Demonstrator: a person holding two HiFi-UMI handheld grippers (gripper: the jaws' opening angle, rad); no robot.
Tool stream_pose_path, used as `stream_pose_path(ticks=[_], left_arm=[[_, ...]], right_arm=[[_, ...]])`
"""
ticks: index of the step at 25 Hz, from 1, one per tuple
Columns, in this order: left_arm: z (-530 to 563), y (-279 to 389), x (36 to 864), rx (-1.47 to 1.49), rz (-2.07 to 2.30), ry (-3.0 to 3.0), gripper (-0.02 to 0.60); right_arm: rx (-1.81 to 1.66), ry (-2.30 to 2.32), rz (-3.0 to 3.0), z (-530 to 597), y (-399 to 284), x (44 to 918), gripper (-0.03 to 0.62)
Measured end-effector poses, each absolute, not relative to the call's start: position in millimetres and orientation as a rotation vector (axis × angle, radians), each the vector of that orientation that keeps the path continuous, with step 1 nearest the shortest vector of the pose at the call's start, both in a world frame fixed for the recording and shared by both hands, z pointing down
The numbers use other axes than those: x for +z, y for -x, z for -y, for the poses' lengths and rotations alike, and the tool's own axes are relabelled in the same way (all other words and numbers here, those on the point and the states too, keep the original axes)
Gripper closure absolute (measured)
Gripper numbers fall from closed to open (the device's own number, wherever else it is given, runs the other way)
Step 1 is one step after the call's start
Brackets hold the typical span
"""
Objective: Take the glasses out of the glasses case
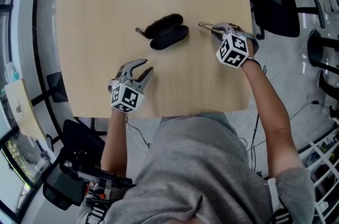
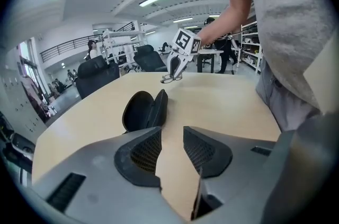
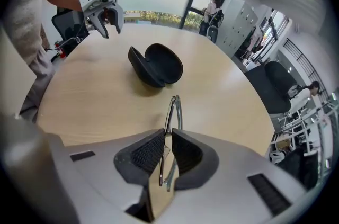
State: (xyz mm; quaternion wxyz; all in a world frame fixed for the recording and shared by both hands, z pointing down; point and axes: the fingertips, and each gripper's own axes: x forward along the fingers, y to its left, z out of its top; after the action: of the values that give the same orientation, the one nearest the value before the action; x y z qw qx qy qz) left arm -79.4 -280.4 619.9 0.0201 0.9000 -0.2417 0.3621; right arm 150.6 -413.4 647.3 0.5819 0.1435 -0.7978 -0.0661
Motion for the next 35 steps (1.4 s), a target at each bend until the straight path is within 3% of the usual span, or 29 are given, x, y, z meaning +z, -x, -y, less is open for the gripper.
stream_pose_path(ticks=[18, 22, 32, 35], left_arm=[[220, 108, 545, 0.802, 1.046, -2.688, 0.453], [219, 108, 515, 0.684, 1.109, -2.716, 0.453], [166, 161, 420, 0.294, 1.336, -2.729, 0.453], [140, 170, 395, 0.229, 1.369, -2.757, 0.504]], right_arm=[[-0.108, -0.434, 1.85, 394, -177, 664, 0.539], [-0.125, -0.547, 1.893, 384, -182, 620, 0.539], [0.085, -0.84, 2.391, 270, -86, 465, 0.549], [0.105, -0.854, 2.517, 226, -63, 422, 0.577]])
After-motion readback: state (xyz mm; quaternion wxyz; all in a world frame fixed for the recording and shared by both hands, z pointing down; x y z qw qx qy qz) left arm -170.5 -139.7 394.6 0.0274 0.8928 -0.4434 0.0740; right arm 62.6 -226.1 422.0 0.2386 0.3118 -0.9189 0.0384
